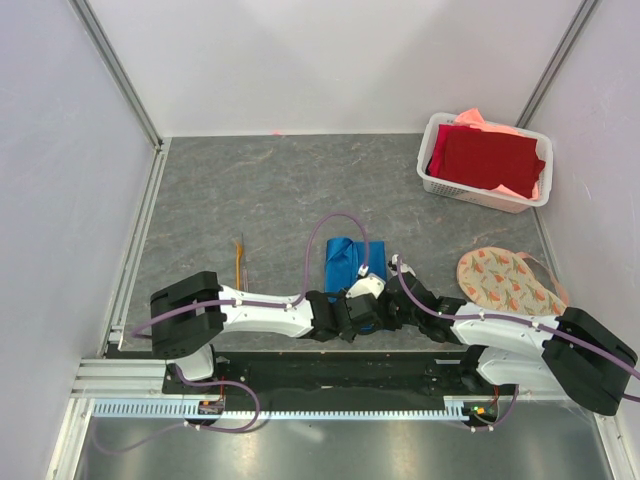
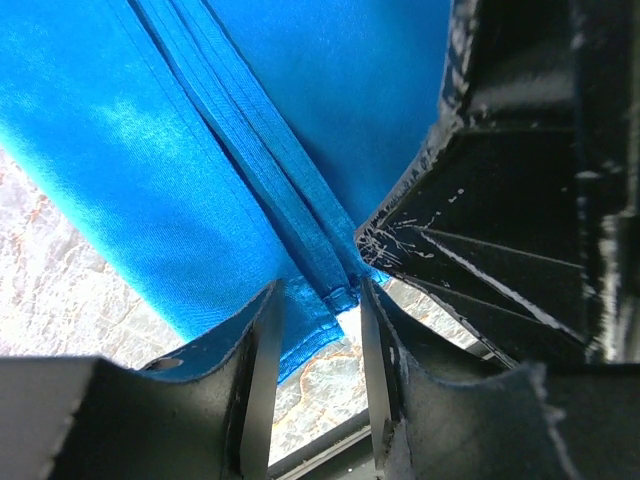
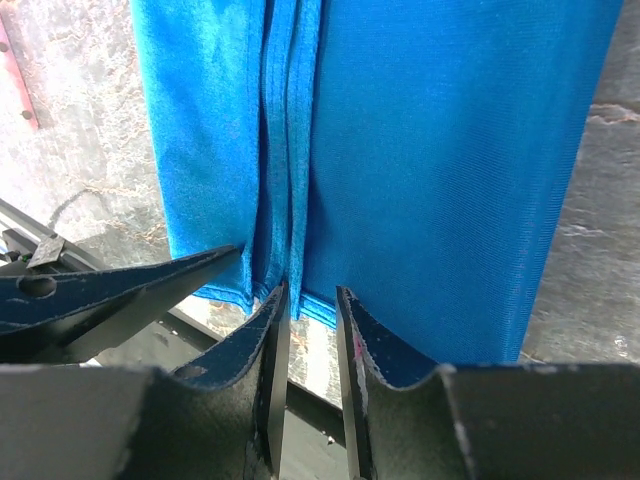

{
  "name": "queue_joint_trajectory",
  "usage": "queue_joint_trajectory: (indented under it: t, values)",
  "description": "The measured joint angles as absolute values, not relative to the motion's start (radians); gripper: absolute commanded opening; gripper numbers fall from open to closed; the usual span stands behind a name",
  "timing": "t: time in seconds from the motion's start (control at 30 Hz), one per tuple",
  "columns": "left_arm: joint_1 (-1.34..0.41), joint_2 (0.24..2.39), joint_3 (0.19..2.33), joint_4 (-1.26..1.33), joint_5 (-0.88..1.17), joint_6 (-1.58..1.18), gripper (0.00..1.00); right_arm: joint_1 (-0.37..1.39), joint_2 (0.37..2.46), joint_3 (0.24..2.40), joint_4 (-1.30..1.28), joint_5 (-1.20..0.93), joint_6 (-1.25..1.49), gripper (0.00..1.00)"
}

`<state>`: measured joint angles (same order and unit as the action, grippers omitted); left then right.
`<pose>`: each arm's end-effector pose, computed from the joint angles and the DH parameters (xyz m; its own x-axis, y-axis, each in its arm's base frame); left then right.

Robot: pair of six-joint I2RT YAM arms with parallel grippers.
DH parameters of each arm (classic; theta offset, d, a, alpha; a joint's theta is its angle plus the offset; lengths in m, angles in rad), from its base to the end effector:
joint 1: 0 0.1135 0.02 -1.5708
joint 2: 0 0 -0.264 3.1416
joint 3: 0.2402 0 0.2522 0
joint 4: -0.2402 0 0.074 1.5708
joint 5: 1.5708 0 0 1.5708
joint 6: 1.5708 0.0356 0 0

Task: Fold the napkin into a case and place the utensils inside
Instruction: Fold the lower triangle-folded napkin at the center of the board.

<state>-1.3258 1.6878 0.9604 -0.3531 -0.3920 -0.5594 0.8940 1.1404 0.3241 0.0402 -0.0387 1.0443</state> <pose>0.0918 -0.3110 0.1633 -0.6340 0.5138 -0.5780 0.6094 0.7921 0.0358 0.1239 0.1564 0.1393 -0.9089 0.2481 -0.3352 -0.0208 0.7758 0.6306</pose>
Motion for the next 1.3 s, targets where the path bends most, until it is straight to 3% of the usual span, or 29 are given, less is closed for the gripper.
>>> queue_joint_trajectory:
  t: [0.27, 0.53, 0.77, 0.97, 1.07, 1.2, 1.3]
  values:
    - [-1.335, 1.690, 0.960, -0.368, -0.405, -0.559, 0.40, 0.894, 1.153, 0.324, 0.044, -0.041, 1.044, 0.32]
    - [-1.339, 1.690, 0.960, -0.369, -0.415, -0.556, 0.15, 0.894, 1.165, 0.324, 0.054, -0.049, 1.044, 0.31]
    - [-1.339, 1.670, 0.960, -0.378, -0.417, -0.554, 0.06, 0.894, 1.169, 0.324, 0.060, -0.067, 1.038, 0.32]
    - [-1.339, 1.654, 0.976, -0.395, -0.415, -0.554, 0.04, 0.894, 1.195, 0.340, 0.065, -0.083, 1.024, 0.31]
    - [-1.338, 1.654, 0.994, -0.409, -0.409, -0.555, 0.03, 0.893, 1.221, 0.353, 0.078, -0.093, 1.022, 0.24]
    - [-1.335, 1.658, 1.012, -0.434, -0.407, -0.556, 0.02, 0.893, 1.223, 0.354, 0.101, -0.094, 1.025, 0.05]
    - [-1.335, 1.667, 1.021, -0.439, -0.408, -0.557, 0.02, 0.893, 1.222, 0.349, 0.119, -0.094, 1.033, 0.00]
